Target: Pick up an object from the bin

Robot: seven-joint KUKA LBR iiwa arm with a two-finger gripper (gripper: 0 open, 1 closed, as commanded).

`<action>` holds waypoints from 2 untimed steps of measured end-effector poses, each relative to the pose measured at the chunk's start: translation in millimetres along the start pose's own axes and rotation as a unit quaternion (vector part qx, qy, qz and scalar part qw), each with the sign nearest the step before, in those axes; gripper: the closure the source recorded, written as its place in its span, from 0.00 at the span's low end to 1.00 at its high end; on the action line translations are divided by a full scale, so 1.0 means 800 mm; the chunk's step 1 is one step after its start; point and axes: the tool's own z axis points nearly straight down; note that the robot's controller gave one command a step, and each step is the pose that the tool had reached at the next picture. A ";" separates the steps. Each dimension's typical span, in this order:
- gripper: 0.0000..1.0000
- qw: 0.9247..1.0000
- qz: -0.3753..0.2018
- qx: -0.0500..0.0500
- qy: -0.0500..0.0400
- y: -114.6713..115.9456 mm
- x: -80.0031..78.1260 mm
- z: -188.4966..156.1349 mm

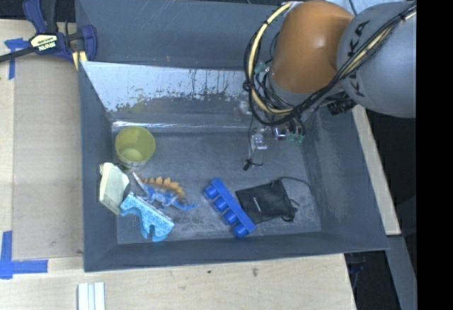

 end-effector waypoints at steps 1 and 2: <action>0.00 1.000 0.000 0.000 -0.004 0.000 -0.002 -0.006; 0.00 1.000 -0.012 0.000 -0.004 -0.055 0.061 0.082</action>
Offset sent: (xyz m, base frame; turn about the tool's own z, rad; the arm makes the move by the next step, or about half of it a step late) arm -0.0680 -0.0606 -0.0920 -0.0304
